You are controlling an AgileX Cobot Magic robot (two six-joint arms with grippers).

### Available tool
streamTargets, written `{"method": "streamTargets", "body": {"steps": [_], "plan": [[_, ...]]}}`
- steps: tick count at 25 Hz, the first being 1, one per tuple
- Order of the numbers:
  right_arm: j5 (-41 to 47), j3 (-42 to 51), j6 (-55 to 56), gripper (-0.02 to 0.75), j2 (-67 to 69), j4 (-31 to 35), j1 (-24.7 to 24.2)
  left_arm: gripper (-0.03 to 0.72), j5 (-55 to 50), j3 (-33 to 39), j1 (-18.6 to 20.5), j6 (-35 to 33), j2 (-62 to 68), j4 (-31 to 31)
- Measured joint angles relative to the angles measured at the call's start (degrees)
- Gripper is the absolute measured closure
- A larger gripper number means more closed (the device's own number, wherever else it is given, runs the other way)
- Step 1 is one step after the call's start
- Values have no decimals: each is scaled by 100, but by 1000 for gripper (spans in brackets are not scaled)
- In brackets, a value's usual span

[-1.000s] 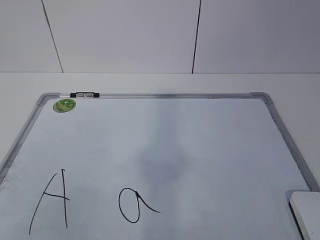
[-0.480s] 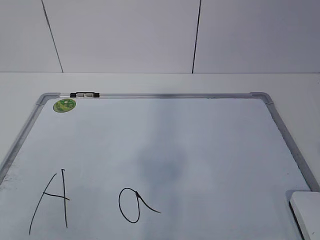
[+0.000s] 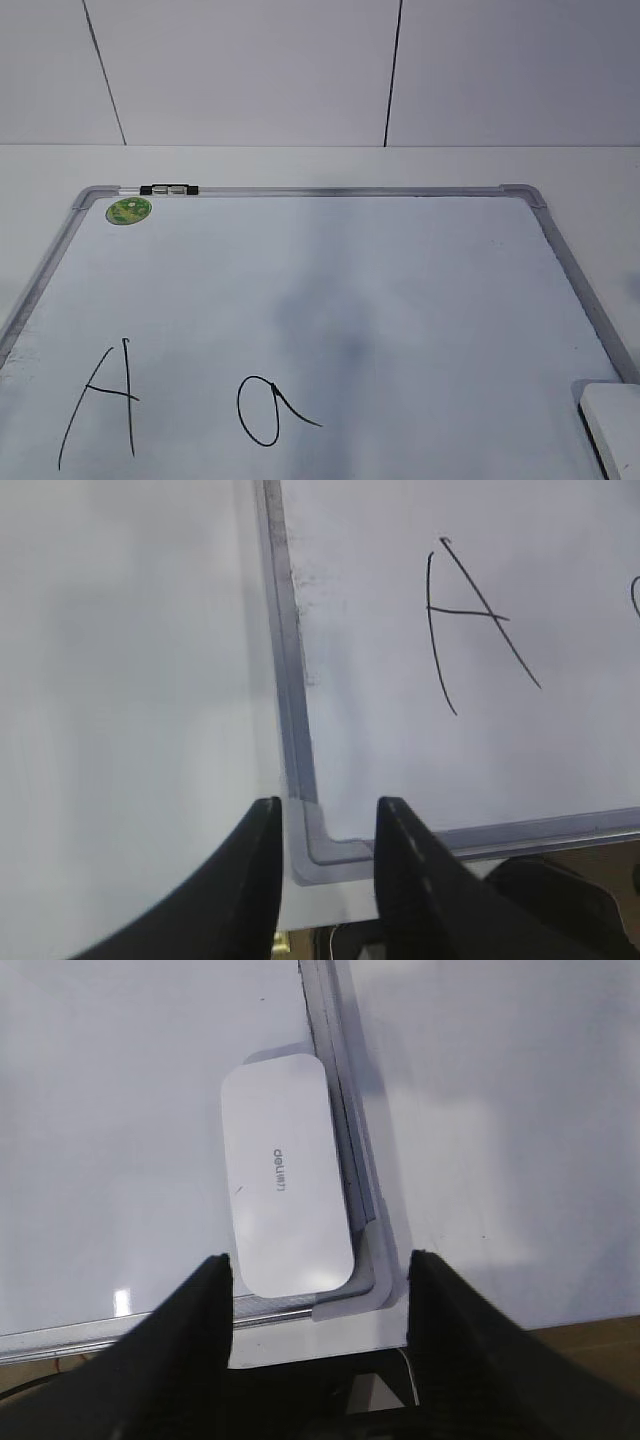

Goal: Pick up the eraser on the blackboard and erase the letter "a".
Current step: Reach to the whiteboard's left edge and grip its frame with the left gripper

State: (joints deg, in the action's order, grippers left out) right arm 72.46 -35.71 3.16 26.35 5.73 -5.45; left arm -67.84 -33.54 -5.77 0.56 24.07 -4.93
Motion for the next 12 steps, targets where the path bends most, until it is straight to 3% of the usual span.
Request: {"method": "streamTargets", "body": {"steps": [12], "plan": [[-32,-12,47,305,570,22,154,449,152,-1228,-14,22,3021,43]]}}
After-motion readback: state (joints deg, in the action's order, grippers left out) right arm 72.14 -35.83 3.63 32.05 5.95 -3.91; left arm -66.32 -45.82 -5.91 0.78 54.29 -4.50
